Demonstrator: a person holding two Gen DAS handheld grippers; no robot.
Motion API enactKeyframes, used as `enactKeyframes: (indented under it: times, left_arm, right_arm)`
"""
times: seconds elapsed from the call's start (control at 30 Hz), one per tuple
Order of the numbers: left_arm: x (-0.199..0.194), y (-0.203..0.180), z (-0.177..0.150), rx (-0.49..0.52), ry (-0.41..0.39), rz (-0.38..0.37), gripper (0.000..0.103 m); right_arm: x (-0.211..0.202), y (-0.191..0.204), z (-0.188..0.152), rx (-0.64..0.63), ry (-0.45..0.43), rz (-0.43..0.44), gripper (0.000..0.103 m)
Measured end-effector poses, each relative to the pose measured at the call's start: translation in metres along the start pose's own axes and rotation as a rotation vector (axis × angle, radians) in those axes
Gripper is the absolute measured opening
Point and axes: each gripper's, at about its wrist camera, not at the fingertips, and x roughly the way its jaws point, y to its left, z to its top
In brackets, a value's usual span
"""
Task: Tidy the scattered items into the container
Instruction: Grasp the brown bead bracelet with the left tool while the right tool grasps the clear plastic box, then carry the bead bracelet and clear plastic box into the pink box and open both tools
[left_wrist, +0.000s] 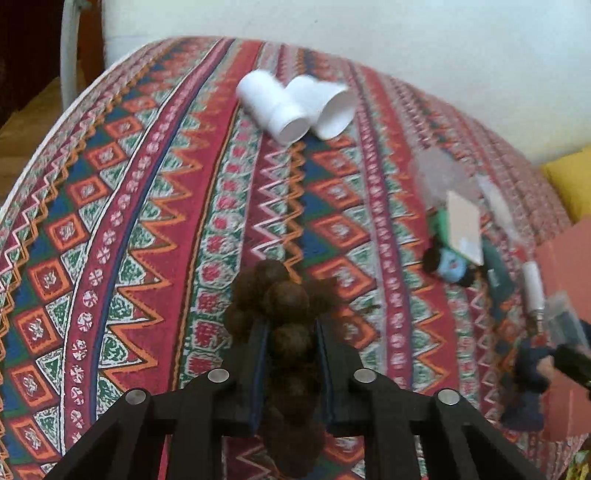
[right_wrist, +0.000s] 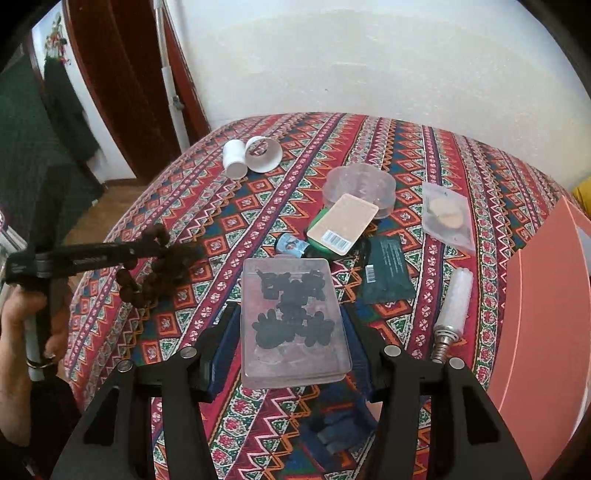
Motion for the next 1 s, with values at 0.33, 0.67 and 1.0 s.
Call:
enactKeyframes:
  times: [0.33,0.67,1.0]
  left_arm:
    - [0.005,0.022,-0.005,-0.057,0.035,0.084,0.022]
    - [-0.078,-0.003,0.001,-0.021,-0.164,-0.019,0.017]
    - [-0.158,-0.064,-0.009,0.081,-0.312,-0.129,0.017]
  right_arm:
    - [0.006,0.001,0.005,-0.017,-0.009,0.005,0.057]
    - [-0.03,0.015,0.006,-0.03,-0.091,0.024,0.057]
    - [-0.097,0.031,0.003,-0.044,-0.227,0.053,0.057]
